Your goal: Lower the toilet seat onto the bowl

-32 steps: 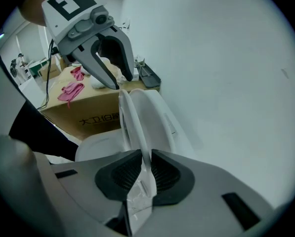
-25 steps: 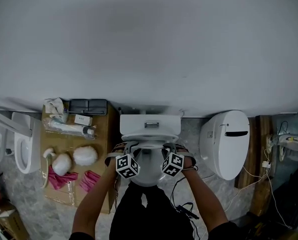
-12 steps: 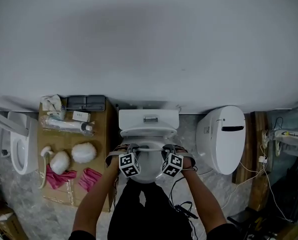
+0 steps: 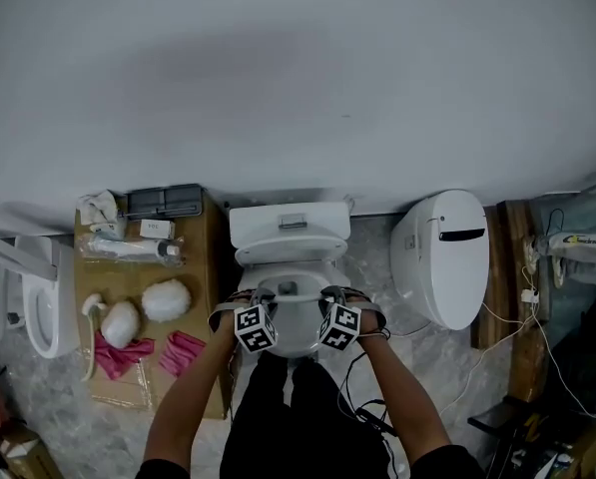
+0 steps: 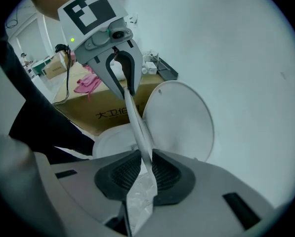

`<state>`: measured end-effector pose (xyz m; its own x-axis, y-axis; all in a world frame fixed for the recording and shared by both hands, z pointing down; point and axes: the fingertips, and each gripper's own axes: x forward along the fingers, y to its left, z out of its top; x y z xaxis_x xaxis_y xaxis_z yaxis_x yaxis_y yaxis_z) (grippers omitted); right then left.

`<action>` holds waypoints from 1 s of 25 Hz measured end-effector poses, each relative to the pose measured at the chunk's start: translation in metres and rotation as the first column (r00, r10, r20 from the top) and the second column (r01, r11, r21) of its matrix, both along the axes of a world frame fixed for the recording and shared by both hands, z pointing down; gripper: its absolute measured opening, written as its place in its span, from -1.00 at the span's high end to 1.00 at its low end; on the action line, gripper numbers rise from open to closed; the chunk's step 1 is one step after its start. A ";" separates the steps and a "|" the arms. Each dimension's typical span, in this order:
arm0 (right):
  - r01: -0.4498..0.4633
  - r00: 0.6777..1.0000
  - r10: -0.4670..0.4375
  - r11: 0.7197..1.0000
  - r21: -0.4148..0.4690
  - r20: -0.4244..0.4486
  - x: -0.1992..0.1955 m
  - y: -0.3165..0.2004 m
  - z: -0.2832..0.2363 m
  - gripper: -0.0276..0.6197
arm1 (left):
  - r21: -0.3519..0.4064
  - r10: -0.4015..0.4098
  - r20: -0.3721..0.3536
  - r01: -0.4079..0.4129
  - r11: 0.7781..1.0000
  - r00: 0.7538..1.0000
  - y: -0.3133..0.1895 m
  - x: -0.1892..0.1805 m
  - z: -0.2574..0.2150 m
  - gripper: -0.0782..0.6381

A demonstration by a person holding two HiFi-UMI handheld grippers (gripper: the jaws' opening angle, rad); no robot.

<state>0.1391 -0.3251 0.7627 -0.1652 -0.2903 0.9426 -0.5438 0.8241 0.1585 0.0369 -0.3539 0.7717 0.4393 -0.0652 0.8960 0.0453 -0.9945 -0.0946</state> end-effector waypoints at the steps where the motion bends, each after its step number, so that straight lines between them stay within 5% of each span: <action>1: 0.008 1.000 -0.008 1.000 0.001 0.006 -0.001 0.004 0.001 0.66 | -0.002 -0.016 0.005 0.016 1.000 1.000 0.004 -0.001 0.001 0.58; 7: 0.102 0.994 -0.102 0.995 0.001 0.039 -0.010 0.032 0.012 0.67 | -0.037 -0.110 0.006 0.110 0.993 0.994 0.028 -0.010 0.011 0.53; 18: 0.190 0.972 -0.193 0.981 0.032 0.132 -0.023 0.080 0.035 0.66 | -0.003 -0.158 0.094 0.159 0.987 0.983 0.074 -0.023 0.036 0.49; 25: 0.225 0.968 -0.224 0.974 0.008 0.115 -0.034 0.123 0.060 0.64 | 0.011 -0.112 0.125 0.112 0.994 0.986 0.116 -0.034 0.061 0.46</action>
